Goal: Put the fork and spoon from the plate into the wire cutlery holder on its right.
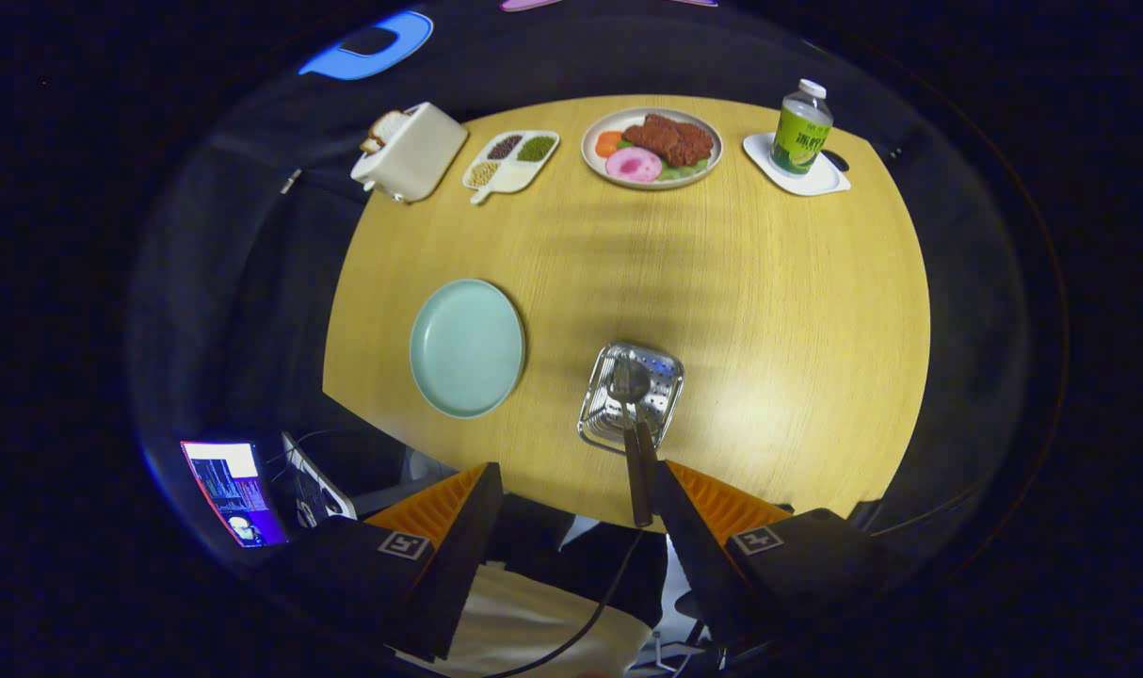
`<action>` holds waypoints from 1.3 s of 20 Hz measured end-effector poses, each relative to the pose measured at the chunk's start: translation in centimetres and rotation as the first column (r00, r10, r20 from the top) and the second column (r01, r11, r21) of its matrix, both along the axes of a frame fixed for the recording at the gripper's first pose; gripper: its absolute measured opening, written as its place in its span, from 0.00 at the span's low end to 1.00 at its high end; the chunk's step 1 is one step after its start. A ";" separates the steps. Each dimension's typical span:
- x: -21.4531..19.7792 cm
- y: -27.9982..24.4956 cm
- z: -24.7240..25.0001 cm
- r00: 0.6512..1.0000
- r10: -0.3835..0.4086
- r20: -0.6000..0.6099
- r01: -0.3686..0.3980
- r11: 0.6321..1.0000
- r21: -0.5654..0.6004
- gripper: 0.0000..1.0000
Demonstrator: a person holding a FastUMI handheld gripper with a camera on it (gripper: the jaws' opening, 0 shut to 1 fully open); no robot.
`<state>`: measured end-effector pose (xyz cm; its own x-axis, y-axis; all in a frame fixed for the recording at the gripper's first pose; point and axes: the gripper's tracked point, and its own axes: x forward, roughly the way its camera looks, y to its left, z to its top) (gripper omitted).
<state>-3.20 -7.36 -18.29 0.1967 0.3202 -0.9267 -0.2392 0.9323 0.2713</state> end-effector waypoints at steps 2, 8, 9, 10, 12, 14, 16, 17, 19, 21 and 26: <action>1.1 -0.3 2.1 0.990 -0.006 0.143 0.002 1.000 0.029 0.99; 3.3 -0.4 11.0 0.793 -0.110 0.599 0.084 0.994 0.072 0.99; 3.1 -0.4 12.9 0.736 -0.140 0.663 0.116 0.990 0.080 0.99; 2.9 -0.4 14.3 0.685 -0.165 0.710 0.152 0.985 0.083 0.99; 2.2 0.6 16.8 0.589 -0.212 0.780 0.209 0.972 0.106 0.99; 1.9 2.0 18.9 0.505 -0.258 0.823 0.251 0.957 0.146 0.99; 1.7 3.7 20.8 0.438 -0.301 0.847 0.274 0.942 0.193 0.99; 1.6 4.7 21.6 0.414 -0.316 0.854 0.270 0.938 0.216 0.99; 1.4 6.5 22.2 0.402 -0.314 0.860 0.242 0.942 0.231 0.99; 1.5 7.7 22.5 0.397 -0.298 0.868 0.209 0.950 0.230 0.99; 1.3 9.1 24.3 0.328 -0.245 0.912 0.125 0.969 0.215 0.99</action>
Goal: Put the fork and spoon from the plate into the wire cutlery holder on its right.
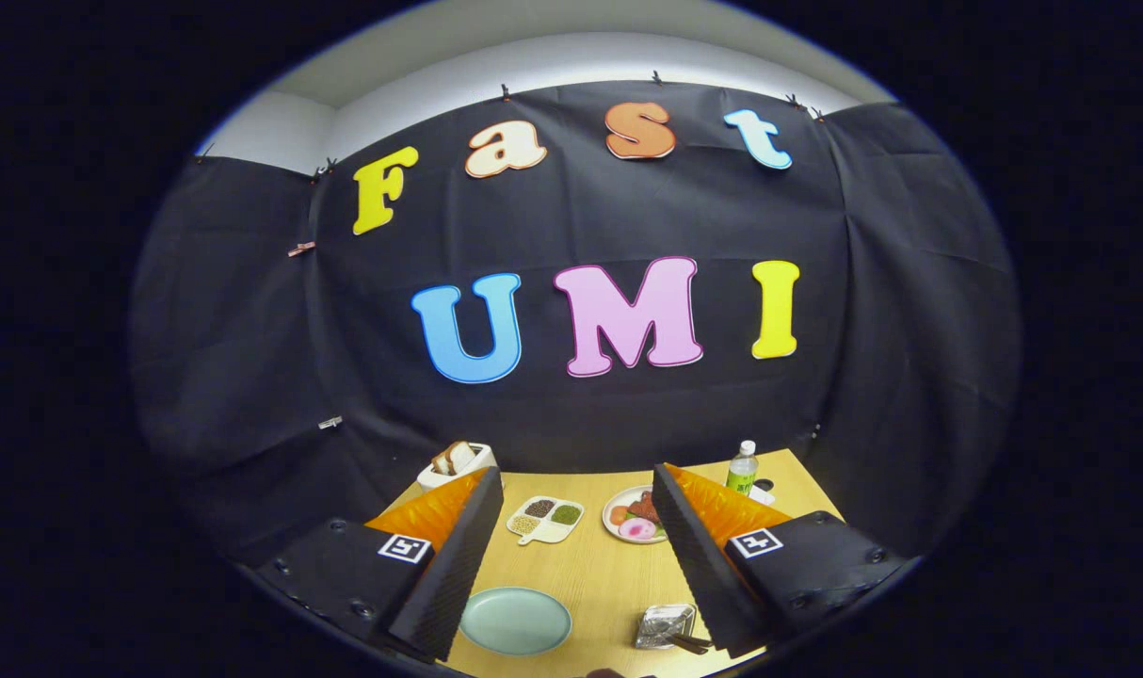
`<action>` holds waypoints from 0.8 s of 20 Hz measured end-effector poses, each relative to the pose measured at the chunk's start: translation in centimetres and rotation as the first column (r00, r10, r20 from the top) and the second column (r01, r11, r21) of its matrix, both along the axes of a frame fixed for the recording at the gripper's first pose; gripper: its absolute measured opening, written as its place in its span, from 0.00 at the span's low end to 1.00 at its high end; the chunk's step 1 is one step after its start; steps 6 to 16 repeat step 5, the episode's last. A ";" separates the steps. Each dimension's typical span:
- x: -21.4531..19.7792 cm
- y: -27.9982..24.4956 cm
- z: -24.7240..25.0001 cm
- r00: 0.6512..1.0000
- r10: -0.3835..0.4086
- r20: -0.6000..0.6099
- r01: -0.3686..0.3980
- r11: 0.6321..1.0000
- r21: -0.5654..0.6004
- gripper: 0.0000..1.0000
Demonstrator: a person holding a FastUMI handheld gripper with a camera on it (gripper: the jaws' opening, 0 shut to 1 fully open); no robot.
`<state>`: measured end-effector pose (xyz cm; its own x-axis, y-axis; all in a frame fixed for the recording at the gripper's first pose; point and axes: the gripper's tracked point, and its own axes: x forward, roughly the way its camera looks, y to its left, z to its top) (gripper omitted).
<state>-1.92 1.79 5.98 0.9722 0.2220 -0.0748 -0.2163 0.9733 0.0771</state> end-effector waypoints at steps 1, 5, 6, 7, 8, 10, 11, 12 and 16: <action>-0.1 0.6 0.4 0.999 0.028 0.017 -0.028 1.000 -0.003 0.99; -0.2 0.0 1.5 0.997 0.033 0.066 -0.031 0.999 -0.033 0.99; -0.2 0.0 1.5 0.997 0.033 0.066 -0.031 0.999 -0.033 0.99; -0.2 0.0 1.5 0.997 0.033 0.066 -0.031 0.999 -0.033 0.99; -0.2 0.0 1.5 0.997 0.033 0.066 -0.031 0.999 -0.033 0.99; -0.2 0.0 1.5 0.997 0.033 0.066 -0.031 0.999 -0.033 0.99; -0.2 0.0 1.5 0.997 0.033 0.066 -0.031 0.999 -0.033 0.99; -0.2 0.0 1.5 0.997 0.033 0.066 -0.031 0.999 -0.033 0.99; -0.2 0.0 1.5 0.997 0.033 0.066 -0.031 0.999 -0.033 0.99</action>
